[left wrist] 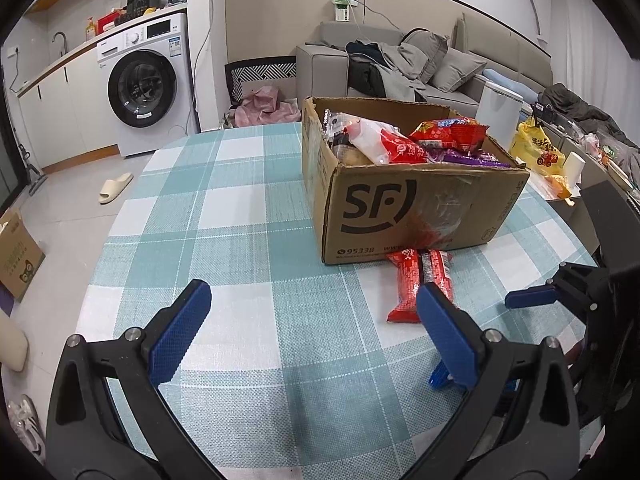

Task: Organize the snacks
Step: 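Close the right gripper on the blue Oreo pack while the left grips the red wafer bar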

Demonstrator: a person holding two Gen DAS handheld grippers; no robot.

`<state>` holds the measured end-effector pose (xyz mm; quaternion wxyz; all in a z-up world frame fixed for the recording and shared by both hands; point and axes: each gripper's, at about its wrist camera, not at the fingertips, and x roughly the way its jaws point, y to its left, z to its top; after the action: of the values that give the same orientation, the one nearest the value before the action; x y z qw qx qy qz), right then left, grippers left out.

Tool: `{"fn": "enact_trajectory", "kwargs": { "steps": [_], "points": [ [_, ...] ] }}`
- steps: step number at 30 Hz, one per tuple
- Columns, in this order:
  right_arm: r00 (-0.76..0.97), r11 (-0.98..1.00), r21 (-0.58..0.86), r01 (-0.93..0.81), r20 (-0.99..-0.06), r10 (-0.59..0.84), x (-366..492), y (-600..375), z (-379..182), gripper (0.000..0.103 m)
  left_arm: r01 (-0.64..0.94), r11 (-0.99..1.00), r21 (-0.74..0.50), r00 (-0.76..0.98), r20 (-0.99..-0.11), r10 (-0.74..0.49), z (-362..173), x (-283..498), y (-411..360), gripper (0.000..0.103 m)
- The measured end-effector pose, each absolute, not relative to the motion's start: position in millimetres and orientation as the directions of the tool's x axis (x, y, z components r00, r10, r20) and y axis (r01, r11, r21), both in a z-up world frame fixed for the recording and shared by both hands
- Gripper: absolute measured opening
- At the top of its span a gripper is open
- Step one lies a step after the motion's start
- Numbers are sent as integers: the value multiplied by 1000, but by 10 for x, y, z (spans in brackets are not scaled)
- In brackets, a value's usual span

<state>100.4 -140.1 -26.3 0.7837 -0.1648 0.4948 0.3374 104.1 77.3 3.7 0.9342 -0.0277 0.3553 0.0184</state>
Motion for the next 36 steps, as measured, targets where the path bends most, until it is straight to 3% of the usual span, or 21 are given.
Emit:
{"fn": "enact_trajectory", "kwargs": {
  "steps": [11,28,36],
  "points": [
    [306,755,90,-650,-878,368,1251,-1487,-360,101,-42,999,-29,729,-684,11,-67,1097,719,102],
    [329,779,192,-597,-827,456,1428,-1847,-287,47,-21,999,-27,702,-712,-4,-230,1176,613,102],
    [342,777,229,-587,-800,494,1402,-2139,-102,46,4,999,-33,688,-725,-27,-324,1265,443,102]
  ]
}}
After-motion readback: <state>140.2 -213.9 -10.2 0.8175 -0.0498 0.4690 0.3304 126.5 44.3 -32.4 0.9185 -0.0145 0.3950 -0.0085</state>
